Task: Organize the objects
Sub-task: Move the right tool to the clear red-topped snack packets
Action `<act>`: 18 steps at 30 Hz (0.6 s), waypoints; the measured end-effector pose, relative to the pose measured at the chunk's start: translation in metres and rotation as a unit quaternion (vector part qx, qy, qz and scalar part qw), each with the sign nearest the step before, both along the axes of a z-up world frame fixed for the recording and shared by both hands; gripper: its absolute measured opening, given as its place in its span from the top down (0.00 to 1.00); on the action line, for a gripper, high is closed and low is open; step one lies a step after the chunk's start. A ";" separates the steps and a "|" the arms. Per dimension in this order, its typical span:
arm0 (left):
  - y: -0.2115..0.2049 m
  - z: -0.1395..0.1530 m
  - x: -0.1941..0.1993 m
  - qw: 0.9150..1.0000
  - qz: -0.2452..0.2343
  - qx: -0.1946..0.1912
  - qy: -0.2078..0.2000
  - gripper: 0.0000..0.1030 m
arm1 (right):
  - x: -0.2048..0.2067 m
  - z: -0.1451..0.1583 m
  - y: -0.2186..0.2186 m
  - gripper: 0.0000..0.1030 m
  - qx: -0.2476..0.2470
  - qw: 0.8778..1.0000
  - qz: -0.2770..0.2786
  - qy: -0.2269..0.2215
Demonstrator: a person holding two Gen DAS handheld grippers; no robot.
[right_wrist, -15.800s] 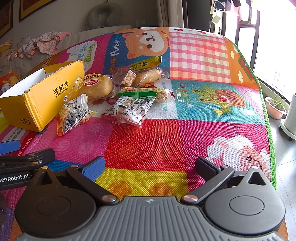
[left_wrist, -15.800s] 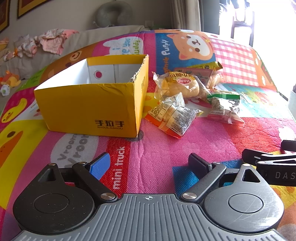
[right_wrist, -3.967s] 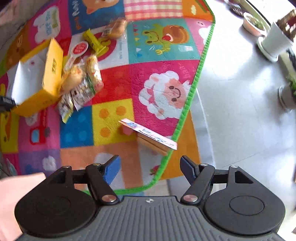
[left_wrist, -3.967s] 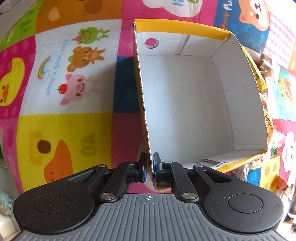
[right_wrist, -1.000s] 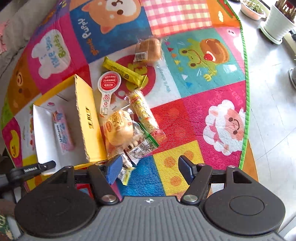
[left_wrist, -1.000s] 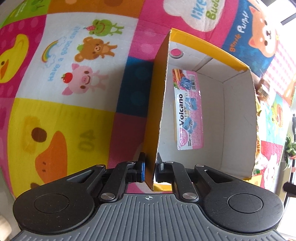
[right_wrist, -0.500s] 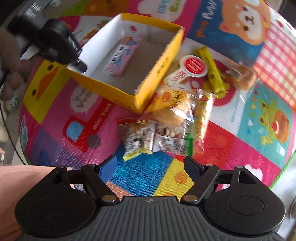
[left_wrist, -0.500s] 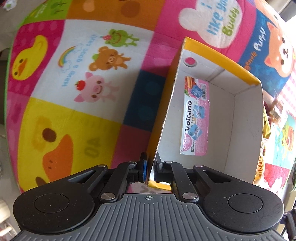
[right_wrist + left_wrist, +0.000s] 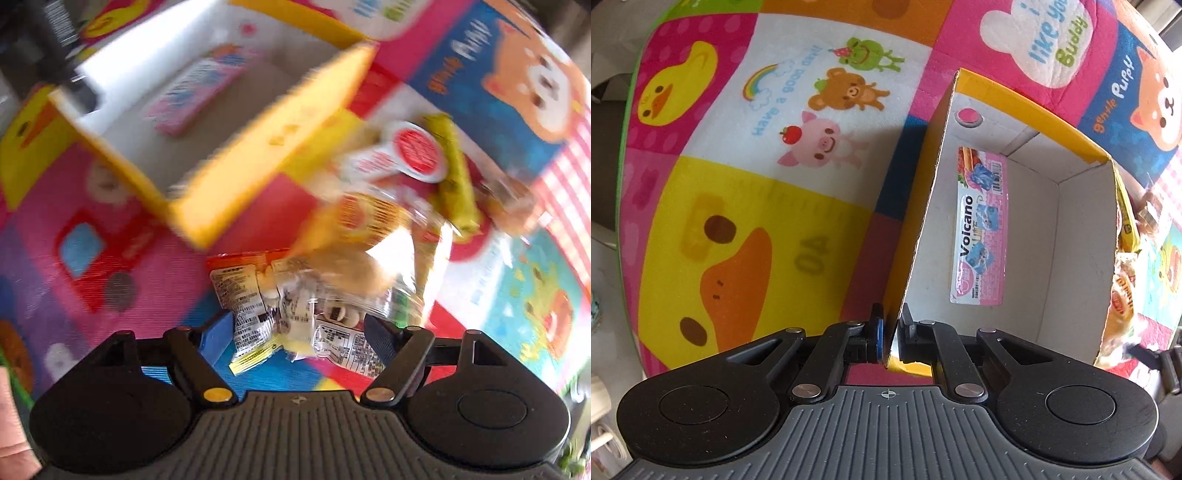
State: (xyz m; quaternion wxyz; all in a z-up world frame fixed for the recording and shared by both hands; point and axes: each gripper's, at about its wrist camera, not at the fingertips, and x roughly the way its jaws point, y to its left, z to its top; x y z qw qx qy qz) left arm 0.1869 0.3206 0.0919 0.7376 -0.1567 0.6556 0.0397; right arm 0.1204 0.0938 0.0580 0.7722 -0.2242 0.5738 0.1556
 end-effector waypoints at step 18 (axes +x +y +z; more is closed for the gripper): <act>0.000 0.001 0.001 1.000 0.000 0.001 0.003 0.91 | 0.001 -0.003 0.014 0.25 0.034 0.998 0.051 0.011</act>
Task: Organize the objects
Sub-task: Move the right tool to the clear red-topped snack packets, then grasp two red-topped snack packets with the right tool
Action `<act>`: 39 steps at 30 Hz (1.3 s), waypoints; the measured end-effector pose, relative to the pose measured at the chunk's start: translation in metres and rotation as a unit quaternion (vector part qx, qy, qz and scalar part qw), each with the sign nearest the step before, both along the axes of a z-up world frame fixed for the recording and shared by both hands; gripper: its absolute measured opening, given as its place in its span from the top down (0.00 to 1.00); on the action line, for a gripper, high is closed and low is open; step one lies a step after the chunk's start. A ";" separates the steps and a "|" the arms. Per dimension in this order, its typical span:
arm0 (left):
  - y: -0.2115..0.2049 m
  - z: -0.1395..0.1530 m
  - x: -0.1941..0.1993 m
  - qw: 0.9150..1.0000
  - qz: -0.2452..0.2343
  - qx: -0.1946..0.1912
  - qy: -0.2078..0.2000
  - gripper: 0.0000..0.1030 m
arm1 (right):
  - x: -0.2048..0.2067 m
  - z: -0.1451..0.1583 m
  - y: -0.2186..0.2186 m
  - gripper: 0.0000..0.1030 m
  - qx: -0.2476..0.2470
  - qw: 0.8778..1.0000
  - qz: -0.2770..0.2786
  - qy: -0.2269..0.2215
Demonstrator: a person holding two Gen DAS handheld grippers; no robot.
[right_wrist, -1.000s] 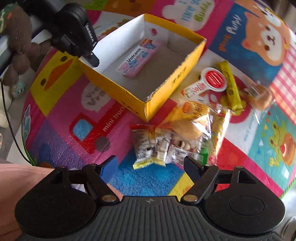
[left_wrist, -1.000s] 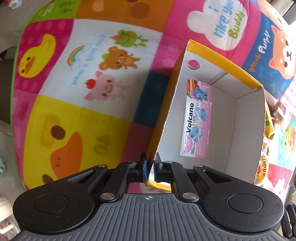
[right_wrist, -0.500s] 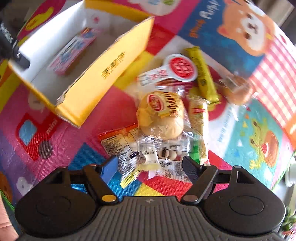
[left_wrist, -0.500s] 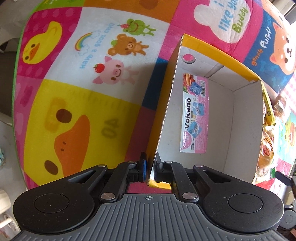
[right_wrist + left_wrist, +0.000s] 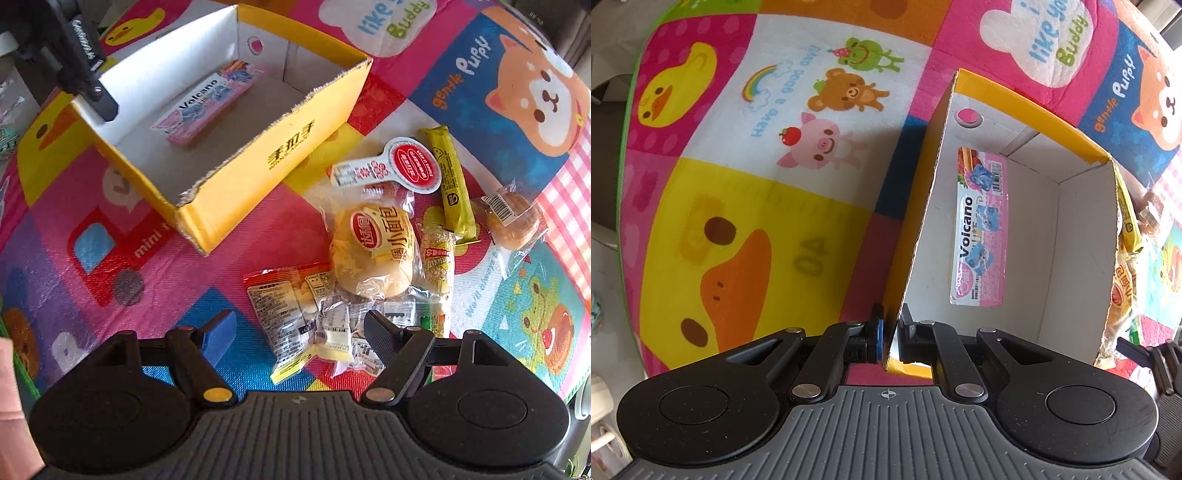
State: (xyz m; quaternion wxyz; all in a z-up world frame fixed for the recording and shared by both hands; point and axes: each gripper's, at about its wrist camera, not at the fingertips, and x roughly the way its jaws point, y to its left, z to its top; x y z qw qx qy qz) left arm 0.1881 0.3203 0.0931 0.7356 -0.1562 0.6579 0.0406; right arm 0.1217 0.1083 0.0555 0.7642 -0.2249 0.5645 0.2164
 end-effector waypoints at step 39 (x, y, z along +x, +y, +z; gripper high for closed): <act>-0.038 -0.011 0.032 0.993 -0.115 -0.019 -0.021 0.91 | -0.032 0.072 -0.029 0.46 0.072 0.959 -0.258 0.088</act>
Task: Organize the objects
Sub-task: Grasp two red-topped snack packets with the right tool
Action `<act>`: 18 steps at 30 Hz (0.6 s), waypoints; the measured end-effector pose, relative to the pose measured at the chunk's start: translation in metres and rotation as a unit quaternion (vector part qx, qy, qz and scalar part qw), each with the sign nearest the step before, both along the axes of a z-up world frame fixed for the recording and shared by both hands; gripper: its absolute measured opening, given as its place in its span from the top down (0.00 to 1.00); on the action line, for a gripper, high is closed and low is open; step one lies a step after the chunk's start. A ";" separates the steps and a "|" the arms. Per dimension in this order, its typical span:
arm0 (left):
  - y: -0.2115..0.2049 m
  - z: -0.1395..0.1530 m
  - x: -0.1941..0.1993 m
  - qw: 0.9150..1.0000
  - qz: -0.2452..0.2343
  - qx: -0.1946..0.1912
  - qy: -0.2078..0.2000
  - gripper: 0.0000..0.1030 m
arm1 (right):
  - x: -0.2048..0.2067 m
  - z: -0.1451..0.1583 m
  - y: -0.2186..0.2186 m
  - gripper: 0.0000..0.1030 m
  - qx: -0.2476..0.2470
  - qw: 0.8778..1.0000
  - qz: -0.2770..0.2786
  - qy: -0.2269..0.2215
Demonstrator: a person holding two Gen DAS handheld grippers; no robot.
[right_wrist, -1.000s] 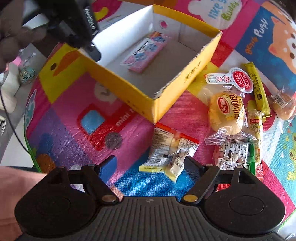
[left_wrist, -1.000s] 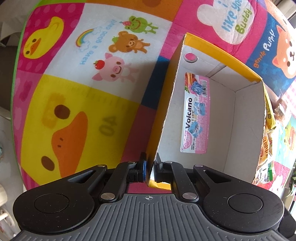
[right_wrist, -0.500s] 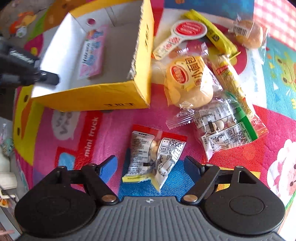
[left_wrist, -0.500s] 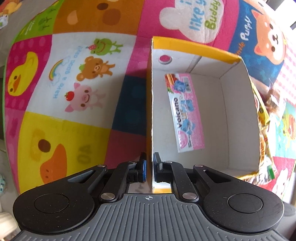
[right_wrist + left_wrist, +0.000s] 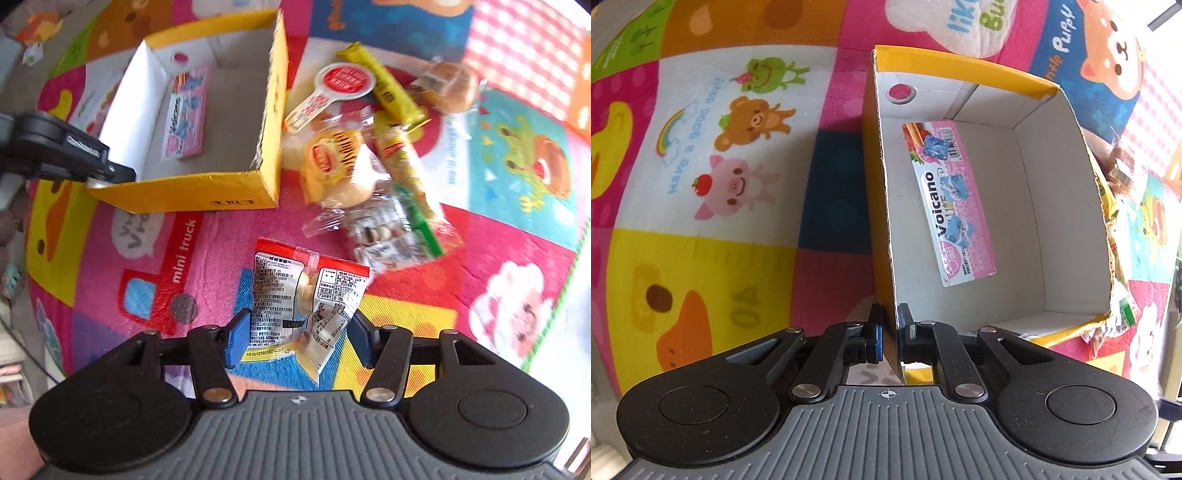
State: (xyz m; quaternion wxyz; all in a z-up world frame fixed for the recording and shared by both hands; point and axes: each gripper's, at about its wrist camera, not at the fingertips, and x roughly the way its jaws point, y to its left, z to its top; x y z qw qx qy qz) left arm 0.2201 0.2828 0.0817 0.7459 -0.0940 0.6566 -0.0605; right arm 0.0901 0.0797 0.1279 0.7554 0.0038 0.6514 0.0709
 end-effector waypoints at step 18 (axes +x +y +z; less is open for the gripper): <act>0.014 -0.007 -0.004 0.998 -0.005 -0.056 -0.010 0.86 | -0.023 0.115 0.034 0.46 0.054 0.996 -0.058 -0.031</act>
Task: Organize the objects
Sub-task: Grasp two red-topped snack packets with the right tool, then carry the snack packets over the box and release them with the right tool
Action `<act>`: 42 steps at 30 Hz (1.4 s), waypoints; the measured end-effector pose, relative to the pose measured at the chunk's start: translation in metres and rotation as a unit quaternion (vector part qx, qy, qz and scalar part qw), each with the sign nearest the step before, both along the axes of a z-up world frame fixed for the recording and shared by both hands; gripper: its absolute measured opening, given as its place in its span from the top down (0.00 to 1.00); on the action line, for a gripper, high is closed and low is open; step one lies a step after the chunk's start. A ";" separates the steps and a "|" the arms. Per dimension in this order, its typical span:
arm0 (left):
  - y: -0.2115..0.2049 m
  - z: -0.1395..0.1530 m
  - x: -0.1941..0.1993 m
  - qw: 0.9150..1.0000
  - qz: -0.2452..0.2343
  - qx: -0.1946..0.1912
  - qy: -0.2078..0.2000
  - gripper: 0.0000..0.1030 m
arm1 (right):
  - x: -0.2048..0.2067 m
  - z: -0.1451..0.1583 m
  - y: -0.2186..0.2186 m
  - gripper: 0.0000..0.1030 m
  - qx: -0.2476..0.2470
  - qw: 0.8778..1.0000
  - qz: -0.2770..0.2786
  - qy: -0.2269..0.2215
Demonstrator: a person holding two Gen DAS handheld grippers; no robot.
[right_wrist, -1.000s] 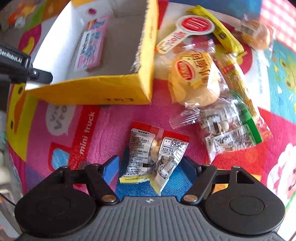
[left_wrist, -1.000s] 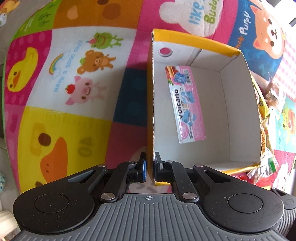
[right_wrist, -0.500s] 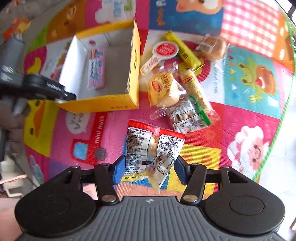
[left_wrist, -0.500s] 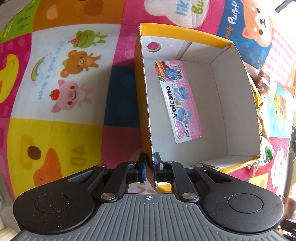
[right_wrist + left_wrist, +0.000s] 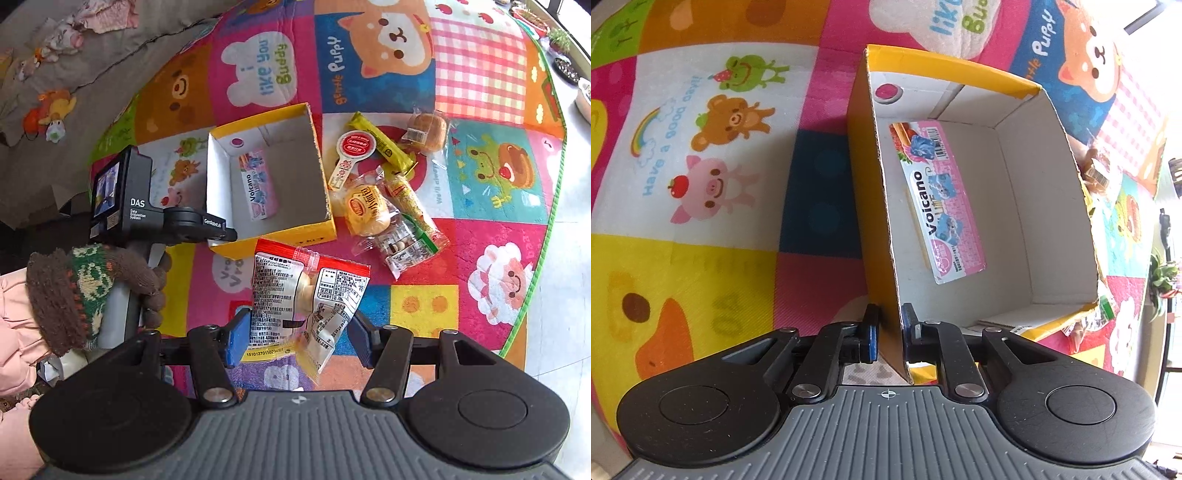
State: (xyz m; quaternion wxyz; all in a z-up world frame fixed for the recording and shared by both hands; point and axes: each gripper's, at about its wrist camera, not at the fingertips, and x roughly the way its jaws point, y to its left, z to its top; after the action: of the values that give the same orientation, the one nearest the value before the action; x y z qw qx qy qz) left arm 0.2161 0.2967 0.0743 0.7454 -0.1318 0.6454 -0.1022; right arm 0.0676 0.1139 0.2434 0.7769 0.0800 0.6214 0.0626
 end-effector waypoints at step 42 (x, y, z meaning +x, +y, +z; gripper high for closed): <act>0.001 0.001 -0.002 0.998 0.054 0.004 0.039 0.87 | 0.043 -0.063 -0.080 0.27 -0.026 0.985 -0.169 0.032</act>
State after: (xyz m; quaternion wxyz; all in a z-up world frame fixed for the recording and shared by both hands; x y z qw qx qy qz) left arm 0.2140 0.2973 0.0754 0.7247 -0.1674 0.6663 -0.0535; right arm 0.1104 0.0334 0.1808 0.7580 0.1652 0.6248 -0.0883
